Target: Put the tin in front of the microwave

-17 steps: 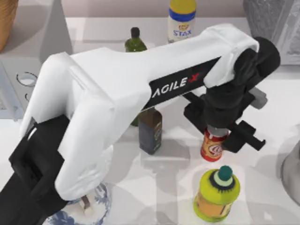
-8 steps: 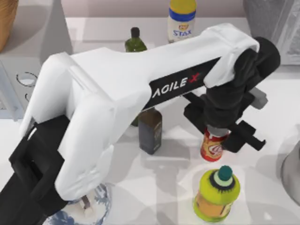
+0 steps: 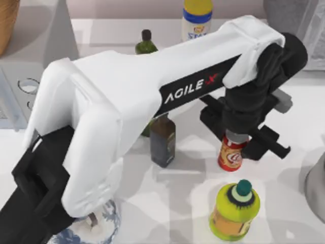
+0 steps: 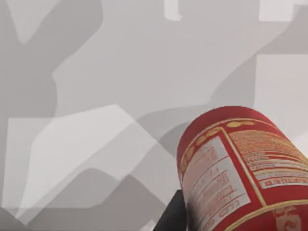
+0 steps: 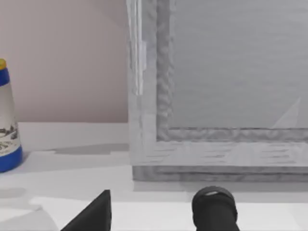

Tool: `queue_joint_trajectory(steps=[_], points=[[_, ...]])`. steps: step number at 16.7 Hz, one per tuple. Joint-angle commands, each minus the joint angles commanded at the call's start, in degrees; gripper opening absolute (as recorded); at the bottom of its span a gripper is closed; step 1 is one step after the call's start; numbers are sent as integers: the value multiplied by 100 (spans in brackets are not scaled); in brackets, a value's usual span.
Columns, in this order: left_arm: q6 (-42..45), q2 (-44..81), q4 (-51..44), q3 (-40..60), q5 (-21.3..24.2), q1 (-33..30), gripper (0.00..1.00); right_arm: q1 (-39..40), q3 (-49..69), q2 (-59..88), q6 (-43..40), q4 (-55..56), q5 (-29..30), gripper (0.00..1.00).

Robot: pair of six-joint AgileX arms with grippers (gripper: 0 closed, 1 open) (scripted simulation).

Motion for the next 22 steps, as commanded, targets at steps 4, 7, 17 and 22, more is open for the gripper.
queue_joint_trajectory(steps=[4,7,17,22], points=[[-2,20,-556,590,-4,5,0,0,0,0,0,0,0,100],[-3,22,-572,606,-3,6,0,0,0,0,0,0,0,100],[568,-1991,-380,-495,293,622,0,0,0,0,0,0,0,100],[1386,-4061,-343,-2468,453,2087,0,0,0,0,0,0,0,100]])
